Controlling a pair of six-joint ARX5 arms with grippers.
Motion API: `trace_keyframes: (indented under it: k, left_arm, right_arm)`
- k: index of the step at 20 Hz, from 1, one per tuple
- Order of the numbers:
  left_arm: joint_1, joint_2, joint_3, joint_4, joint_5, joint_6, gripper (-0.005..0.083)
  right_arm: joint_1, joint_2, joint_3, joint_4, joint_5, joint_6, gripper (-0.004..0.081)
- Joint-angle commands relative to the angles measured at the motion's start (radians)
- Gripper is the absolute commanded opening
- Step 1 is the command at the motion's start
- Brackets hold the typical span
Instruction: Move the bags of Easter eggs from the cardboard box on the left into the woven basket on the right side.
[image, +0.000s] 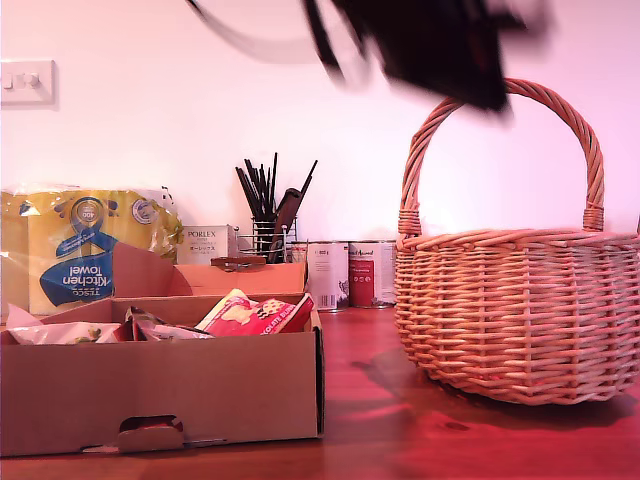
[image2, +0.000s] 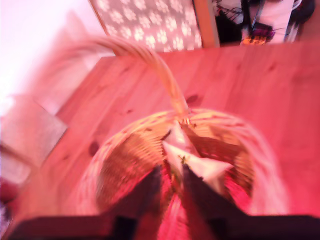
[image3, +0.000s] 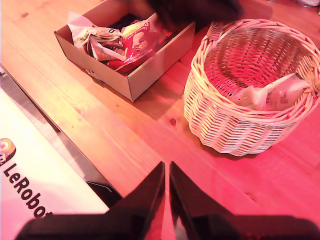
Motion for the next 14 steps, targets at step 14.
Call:
trace_keyframes:
  k: [14]
  left_arm:
    - [0.34,-0.672,-0.59,-0.276,0.198,-0.069,-0.0019]
  right_arm:
    - [-0.003,-0.003,0.006,0.023,0.0,-0.042,-0.0013]
